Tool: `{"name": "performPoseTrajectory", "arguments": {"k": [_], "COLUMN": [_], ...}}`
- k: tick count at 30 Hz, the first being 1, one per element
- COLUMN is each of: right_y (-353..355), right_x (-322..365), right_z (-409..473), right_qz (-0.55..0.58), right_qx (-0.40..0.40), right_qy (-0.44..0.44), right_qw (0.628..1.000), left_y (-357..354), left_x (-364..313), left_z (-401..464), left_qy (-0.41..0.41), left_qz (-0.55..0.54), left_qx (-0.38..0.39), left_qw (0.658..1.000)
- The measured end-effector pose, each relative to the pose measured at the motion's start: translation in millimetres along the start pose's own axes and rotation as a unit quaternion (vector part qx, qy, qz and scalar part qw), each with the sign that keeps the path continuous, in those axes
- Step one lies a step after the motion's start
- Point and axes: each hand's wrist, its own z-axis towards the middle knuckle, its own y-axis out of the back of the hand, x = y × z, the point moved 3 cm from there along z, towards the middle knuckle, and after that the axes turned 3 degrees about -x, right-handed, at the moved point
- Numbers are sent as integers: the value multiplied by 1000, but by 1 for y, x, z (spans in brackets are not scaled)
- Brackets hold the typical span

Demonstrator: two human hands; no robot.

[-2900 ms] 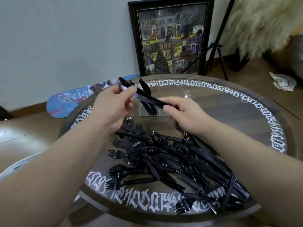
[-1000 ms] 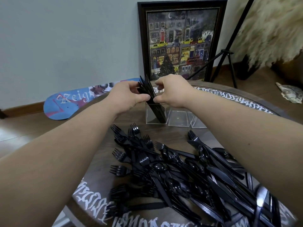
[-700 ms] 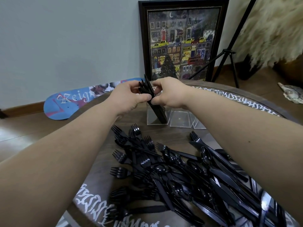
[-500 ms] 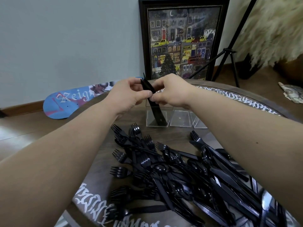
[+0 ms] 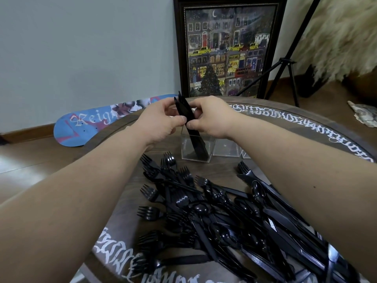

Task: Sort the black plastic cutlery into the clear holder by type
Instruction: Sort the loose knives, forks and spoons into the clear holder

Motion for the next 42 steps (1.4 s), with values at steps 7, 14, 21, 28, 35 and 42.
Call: {"name": "performPoseTrajectory", "arguments": {"k": [7,14,21,28,35,42], "right_y": [4,-3,-3,17,25,7], "right_x": [0,1,-2,-5,-39,-83], "right_z": [-2,-5,-8,-35,-127,-216], "right_qz": [4,-135,-126,-82,-30,-41], "right_qx": [-42,-75,-92,-108,-138,-79], "right_qy": [25,79,69,45,-36,-176], "right_qw": [999,985,985,990,989,980], "left_y": [0,-3,-4,2,-13,-61], "left_x": [-1,3,2,11,22,40], "left_z": [-1,-4,-7,-26,-80,-139], "left_qy": [-24,-74,-66,-24,14,-48], "left_qz": [21,149,182,194,206,401], "left_qx": [-38,-60,-51,-70,-71,55], "left_qw": [999,984,980,978,976,913]}}
